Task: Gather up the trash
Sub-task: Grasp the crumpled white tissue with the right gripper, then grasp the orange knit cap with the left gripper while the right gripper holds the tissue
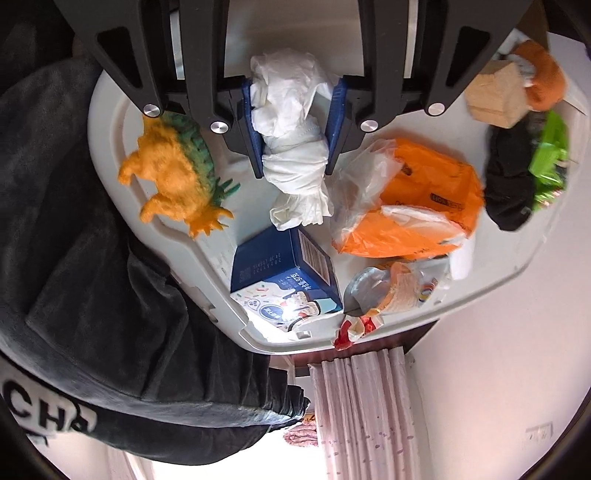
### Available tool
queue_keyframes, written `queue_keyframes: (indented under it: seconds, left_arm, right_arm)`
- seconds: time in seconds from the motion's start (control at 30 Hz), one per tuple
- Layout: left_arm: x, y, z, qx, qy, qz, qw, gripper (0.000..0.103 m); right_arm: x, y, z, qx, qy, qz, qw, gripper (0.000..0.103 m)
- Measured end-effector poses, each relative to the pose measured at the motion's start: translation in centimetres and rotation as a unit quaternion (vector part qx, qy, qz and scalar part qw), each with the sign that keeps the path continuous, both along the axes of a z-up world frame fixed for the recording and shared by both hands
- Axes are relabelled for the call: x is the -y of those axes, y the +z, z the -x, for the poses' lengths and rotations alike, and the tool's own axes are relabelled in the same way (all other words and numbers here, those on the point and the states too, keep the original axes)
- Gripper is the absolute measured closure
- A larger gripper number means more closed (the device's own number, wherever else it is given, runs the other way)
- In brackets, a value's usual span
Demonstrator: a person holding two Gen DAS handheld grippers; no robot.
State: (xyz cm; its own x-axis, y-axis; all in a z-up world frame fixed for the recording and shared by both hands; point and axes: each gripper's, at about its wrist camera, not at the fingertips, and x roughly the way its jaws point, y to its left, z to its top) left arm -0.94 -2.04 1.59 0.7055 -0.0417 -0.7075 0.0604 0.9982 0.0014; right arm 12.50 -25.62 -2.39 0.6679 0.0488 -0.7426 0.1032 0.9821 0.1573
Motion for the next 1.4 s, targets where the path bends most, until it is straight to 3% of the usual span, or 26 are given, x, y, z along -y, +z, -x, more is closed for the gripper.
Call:
queue_keyframes:
  seconds: [0.1,0.2,0.33,0.6,0.8,0.9,1.03,1.13,1.4]
  left_arm:
    - [1.3,0.1,-0.9,0.004,-0.026,0.006,0.9996,0.007]
    - [2.5,-0.5,-2.3,-0.013,-0.046,0.034,0.9983,0.007]
    - [4.0,-2.0,-4.4,-0.028,-0.061,0.038,0.9970,0.007]
    - [2.9,-4.8,-8.3,-0.053,-0.022,0.040,0.9976,0.007]
    - [2.8,-5.3,-8.6,-0.029,-0.015,0.034,0.9989,0.009]
    - [3.0,-5.3,-8.3,-0.011,-0.017,0.017,0.9997,0.028]
    - [2.6,-5.0,-7.8,-0.007,-0.021,0.037,0.9991,0.062]
    - [2.0,-4.7,-7.2,-0.010,-0.022,0.059,0.9979,0.069]
    - [2.9,-3.7,-4.2,0.013,-0.042,0.032,0.9985,0.072]
  right_arm:
    - [0.0,1.8,2.7,0.014,0.015,-0.042,0.999,0.072]
    - [-0.1,3.1,5.6,0.026,0.033,-0.045,0.998,0.072]
    - [0.4,3.1,7.5,0.026,0.031,-0.049,0.998,0.072]
    - [0.6,3.1,7.9,0.033,0.031,-0.067,0.997,0.072]
    - [0.9,2.5,7.6,0.023,0.026,-0.078,0.996,0.071]
    - [0.9,2.4,7.5,0.021,0.025,-0.075,0.997,0.071]
    - [0.6,2.3,7.4,0.020,0.026,-0.076,0.997,0.071]
    - [0.4,2.2,7.4,0.020,0.030,-0.074,0.997,0.071]
    - [0.5,2.1,7.3,0.019,0.030,-0.079,0.996,0.071]
